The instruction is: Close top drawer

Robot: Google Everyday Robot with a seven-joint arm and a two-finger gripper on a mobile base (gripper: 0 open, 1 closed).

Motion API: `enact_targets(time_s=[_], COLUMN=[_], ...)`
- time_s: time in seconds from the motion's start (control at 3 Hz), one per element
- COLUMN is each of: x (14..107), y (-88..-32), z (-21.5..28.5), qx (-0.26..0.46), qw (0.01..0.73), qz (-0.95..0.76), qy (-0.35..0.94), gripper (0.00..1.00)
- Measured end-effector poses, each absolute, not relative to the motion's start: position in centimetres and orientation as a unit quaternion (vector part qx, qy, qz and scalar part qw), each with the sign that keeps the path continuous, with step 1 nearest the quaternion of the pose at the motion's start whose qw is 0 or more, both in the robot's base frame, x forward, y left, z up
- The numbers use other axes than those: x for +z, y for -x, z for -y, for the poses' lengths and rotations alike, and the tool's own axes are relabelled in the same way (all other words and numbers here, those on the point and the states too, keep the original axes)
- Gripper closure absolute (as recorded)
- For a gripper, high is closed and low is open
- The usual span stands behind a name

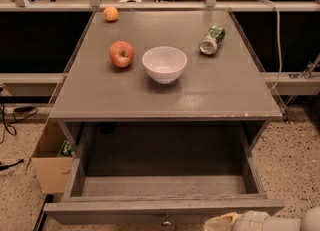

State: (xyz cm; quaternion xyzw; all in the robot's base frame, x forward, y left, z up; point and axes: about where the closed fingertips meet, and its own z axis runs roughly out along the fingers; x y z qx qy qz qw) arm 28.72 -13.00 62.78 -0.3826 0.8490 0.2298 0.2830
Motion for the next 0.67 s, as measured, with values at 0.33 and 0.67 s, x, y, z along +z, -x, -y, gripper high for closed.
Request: enact_targets(time_s=[0.33,0.67], x=[62.78,62.78], y=[-28.72,-28.72], z=[12.99,12.99], qx=[0.230,0.230], qw=[0.283,0.283], qz=[-0.849,-0.849], qy=[0.383,0.383], gripper=[0.57,0.36])
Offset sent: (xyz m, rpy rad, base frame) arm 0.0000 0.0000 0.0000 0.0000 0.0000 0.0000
